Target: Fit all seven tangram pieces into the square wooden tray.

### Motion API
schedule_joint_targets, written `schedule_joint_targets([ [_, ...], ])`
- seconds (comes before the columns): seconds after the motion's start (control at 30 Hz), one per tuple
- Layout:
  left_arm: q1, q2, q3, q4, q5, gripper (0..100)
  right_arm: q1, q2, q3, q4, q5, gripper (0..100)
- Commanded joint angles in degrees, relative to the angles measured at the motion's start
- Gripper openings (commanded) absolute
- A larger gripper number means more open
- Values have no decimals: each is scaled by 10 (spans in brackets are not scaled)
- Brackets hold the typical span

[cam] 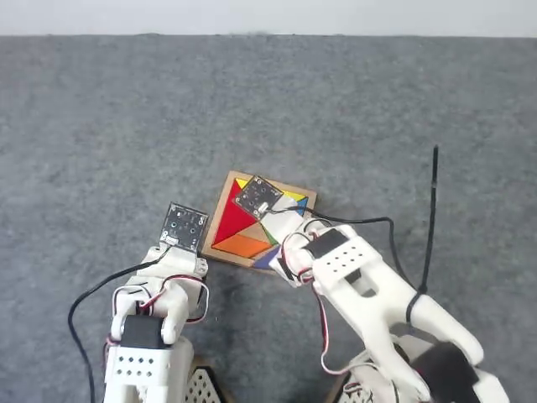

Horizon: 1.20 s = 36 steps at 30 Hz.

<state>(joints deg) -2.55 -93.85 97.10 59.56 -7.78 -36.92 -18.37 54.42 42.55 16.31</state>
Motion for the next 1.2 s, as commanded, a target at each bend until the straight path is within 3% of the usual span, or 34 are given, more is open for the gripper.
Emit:
schedule_joint_targets([
  [0.0,-1,-7,-3,3,4,13,19,15,-23,-10,0,7],
  [0.47,-1,-7,-3,3,4,13,29,2,-28,-16,-5,7],
  [0.8,-1,-7,-3,3,4,13,56,-163,54,-18,-47,8],
  [1.17,-1,-7,-3,3,4,13,109,-415,191,-13,-41,9],
])
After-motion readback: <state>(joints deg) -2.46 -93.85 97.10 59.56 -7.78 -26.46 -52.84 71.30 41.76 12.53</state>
